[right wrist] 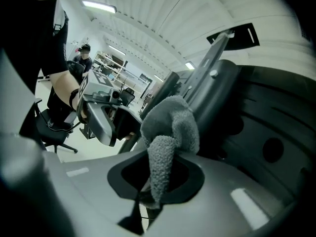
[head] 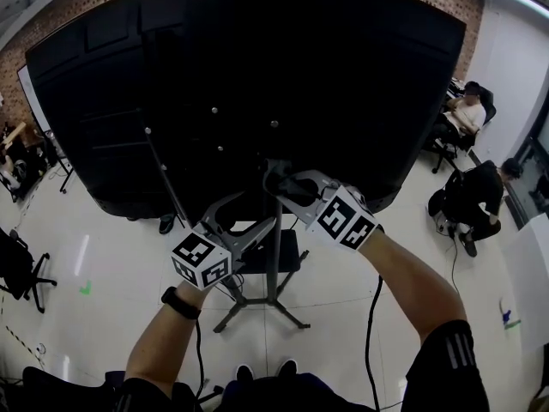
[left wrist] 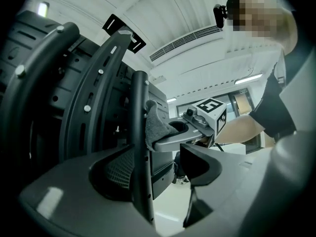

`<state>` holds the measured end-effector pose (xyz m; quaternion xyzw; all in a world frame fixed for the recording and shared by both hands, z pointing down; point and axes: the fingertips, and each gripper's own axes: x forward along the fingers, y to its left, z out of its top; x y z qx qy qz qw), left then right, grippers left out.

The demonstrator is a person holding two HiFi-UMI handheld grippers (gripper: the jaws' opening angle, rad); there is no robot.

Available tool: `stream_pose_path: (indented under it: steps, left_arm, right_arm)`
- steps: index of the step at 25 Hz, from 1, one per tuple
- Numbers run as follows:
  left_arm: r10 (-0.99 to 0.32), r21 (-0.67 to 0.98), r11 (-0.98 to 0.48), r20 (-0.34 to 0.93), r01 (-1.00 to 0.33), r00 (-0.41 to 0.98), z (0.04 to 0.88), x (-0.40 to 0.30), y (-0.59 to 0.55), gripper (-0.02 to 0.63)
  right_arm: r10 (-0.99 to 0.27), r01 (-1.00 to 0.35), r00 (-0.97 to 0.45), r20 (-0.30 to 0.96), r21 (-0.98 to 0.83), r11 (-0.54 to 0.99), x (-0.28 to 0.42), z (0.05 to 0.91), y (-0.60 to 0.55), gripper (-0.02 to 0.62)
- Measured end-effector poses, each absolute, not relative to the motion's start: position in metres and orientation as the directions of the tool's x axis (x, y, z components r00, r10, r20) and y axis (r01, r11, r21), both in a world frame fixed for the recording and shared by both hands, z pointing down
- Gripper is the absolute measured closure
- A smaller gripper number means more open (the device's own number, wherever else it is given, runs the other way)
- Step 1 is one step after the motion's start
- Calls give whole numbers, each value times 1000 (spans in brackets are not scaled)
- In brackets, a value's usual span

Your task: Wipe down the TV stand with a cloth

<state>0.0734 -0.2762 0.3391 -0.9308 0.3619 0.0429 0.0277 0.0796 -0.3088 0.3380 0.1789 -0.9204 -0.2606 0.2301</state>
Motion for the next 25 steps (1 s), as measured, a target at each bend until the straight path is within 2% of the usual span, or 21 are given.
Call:
stream_pose_path:
  steps: [25]
  left_arm:
    - [-681,162,-718,37,-677,731,485,58,-292,291]
  right_arm:
    - [-399,-170,-775,489,448,878,65,498,-305,549]
